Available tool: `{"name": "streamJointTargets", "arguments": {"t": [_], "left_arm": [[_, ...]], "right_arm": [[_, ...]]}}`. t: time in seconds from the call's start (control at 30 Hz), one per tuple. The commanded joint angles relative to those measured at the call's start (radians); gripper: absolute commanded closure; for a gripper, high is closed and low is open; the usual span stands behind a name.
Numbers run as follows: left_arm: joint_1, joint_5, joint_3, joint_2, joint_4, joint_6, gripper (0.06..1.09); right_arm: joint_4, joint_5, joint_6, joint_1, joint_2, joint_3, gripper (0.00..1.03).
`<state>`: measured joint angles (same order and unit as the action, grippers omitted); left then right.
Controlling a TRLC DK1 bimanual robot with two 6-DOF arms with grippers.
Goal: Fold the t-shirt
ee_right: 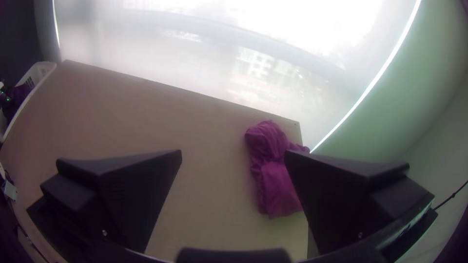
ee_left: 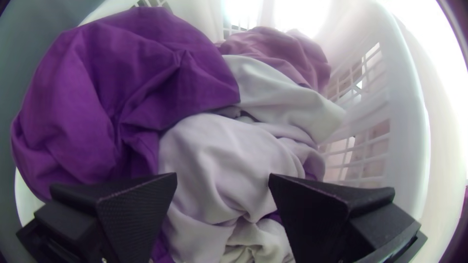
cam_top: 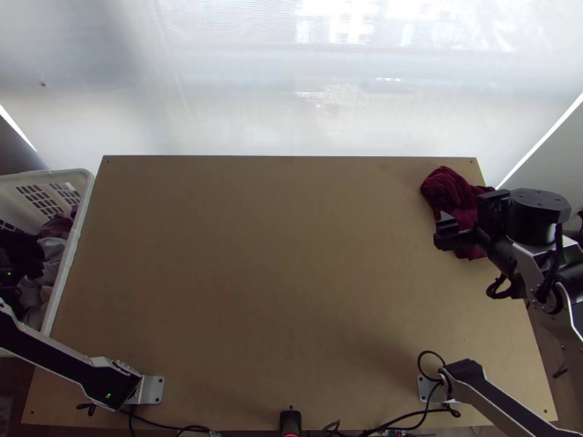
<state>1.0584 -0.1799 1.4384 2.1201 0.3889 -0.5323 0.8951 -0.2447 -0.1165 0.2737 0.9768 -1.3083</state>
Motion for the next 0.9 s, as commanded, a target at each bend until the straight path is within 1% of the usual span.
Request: {"name": "streamJointTargets", "arguments": {"t": [0.0, 0.03, 0.07, 0.17, 0.23, 0.3, 0.47, 0.5, 0.7, 0.87], "left_arm": [[-0.008, 0.013, -0.015, 0.037, -0.038, -0.003, 0.20], [-0.009, 0.019, -0.016, 0.038, -0.047, 0.000, 0.22], [-0.009, 0.020, -0.016, 0.038, -0.050, 0.002, 0.28], [-0.014, 0.017, -0.016, 0.037, -0.055, 0.009, 0.47], [-0.017, 0.017, -0.015, 0.038, -0.058, 0.011, 0.57], [-0.020, 0.014, -0.015, 0.040, -0.061, 0.012, 0.72], [-0.020, 0.010, -0.007, 0.054, -0.065, 0.023, 1.00], [-0.021, 0.011, -0.007, 0.057, -0.064, 0.025, 1.05], [-0.023, 0.007, -0.004, 0.023, 0.001, 0.011, 1.05], [-0.020, -0.041, 0.010, -0.121, 0.117, 0.022, 1.05]], "right_arm": [[-0.001, 0.007, -0.002, -0.002, 0.008, -0.006, 0.05], [-0.001, 0.008, -0.002, -0.002, 0.010, -0.008, 0.05], [-0.002, 0.010, -0.002, -0.002, 0.011, -0.009, 0.05], [-0.008, 0.015, 0.000, -0.004, 0.013, -0.012, 0.05], [-0.013, 0.015, 0.000, -0.005, 0.014, -0.012, 0.05], [-0.016, 0.015, 0.000, -0.005, 0.017, -0.012, 0.05], [-0.019, 0.015, 0.000, -0.007, 0.019, -0.011, 0.05], [-0.019, 0.016, 0.000, -0.007, 0.017, -0.011, 0.05], [-0.018, 0.016, 0.000, -0.008, 0.017, -0.003, 0.05], [-0.018, 0.019, 0.014, -0.007, 0.014, 0.004, 0.05]]}}
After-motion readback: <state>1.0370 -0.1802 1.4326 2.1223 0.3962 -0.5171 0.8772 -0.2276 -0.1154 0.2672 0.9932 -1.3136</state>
